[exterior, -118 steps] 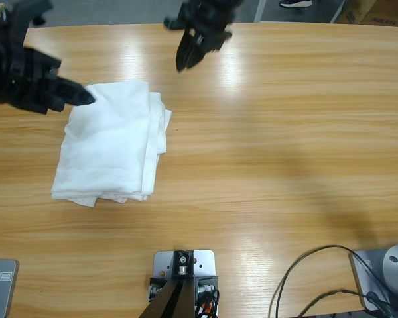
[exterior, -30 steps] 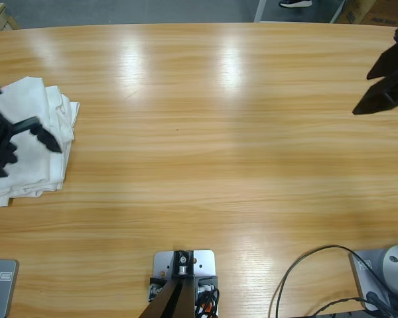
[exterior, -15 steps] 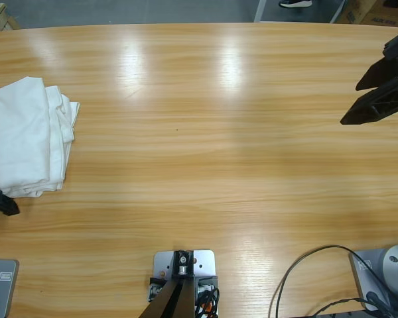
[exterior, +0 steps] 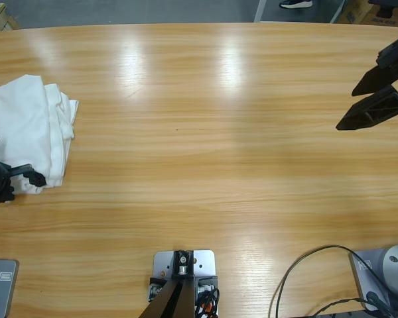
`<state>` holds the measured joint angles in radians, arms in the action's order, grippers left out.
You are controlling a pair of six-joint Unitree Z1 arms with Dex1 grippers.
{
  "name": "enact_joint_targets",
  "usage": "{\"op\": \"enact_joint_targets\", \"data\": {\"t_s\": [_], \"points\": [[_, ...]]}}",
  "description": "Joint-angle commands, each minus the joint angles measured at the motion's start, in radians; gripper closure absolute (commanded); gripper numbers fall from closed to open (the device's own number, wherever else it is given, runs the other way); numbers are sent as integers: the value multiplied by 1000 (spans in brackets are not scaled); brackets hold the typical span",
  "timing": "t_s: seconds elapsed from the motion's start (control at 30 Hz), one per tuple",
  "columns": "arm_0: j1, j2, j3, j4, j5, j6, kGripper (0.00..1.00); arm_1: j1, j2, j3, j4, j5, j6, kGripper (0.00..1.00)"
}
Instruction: Fold clothes
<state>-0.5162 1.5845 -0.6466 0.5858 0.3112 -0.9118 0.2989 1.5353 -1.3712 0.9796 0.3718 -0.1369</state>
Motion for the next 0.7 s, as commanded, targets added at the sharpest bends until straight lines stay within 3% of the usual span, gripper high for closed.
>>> {"op": "enact_joint_targets", "data": {"t_s": [0.03,0.13,0.37,0.57,0.7], "points": [[180,-53,45,-117,30,113,0,12,15,54,-32,21,20,0],[262,-13,-21,-128,20,198,0,12,20,64,-43,24,23,0],[364,108,-103,-127,16,208,0,12,29,64,-48,24,30,0],[393,221,-212,-153,-23,209,0,13,39,51,-46,29,33,0],[368,102,-301,-77,-67,99,0,13,17,51,-36,38,33,0]]}}
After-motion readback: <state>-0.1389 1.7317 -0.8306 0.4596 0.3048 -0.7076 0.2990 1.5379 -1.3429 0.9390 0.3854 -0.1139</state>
